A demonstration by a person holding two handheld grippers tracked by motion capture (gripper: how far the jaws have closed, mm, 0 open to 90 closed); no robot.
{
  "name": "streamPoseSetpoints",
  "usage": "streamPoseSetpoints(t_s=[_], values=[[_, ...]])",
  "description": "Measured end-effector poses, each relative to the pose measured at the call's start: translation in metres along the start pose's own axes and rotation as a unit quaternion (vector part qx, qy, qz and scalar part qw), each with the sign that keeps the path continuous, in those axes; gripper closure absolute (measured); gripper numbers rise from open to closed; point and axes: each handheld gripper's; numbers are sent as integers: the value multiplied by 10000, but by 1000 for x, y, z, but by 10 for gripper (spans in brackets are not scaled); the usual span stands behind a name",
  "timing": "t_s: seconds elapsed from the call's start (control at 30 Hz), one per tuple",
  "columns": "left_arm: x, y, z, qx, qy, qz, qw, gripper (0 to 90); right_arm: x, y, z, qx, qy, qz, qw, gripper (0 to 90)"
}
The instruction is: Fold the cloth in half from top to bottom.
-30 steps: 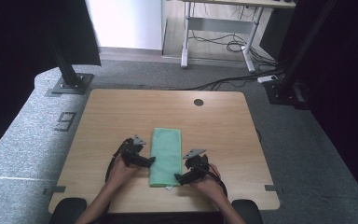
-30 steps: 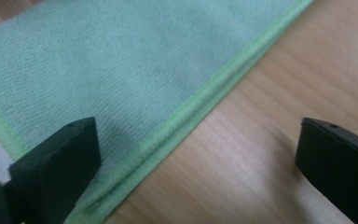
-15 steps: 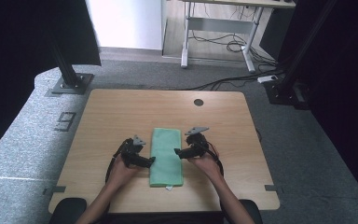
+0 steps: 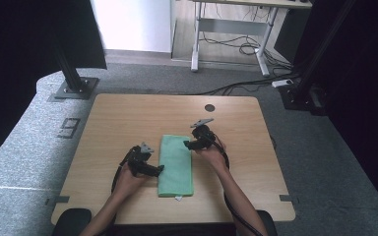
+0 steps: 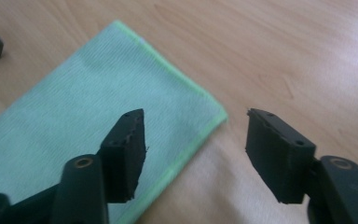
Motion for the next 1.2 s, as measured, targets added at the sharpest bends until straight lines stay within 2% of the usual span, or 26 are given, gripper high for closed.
streamPoseSetpoints(t_s=[0.13,0.23,0.33,0.53,0.63,0.67,0.77,0.83,0.87,0.93,1.0,1.07,1.2], values=[[0,0,0,-2,-5,10,10000,0,-7,11,5,6,-25,6,10000,468],[0,0,0,-3,0,4,10000,0,-7,21,11,-20,-65,-139,9999,513],[0,0,0,1,-5,4,10000,0,-4,28,15,-26,-41,-214,9998,508],[0,0,0,-1,-5,2,10000,0,4,41,16,-90,-65,-311,9995,402],[0,0,0,-3,-8,3,10000,0,6,42,19,-162,80,-297,9994,404],[0,0,0,-3,-6,3,10000,0,6,42,19,-155,46,-271,9995,438],[0,0,0,-5,-7,2,10000,0,7,39,16,-397,99,-175,9990,695],[0,1,1,-8,-23,15,10000,0,8,39,14,-510,237,-185,9982,810],[0,1,1,-9,-23,16,10000,0,8,39,14,-578,307,-195,9977,837],[0,1,1,-13,-25,15,10000,0,7,39,14,-562,346,-223,9976,853],[0,0,1,-15,-15,3,10000,0,5,39,11,-510,250,-300,9979,858],[0,1,1,-24,-26,8,10000,0,3,37,9,-460,45,-349,9983,859],[0,1,1,-44,-34,18,10000,0,-5,26,8,-503,-68,-175,9986,859]])
Point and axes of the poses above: each handheld gripper's, and its own axes: y roughly forward along the jaws, x roughly out of its underside, z roughly to its right, and after that the axes turned 14 degrees about z, right-handed
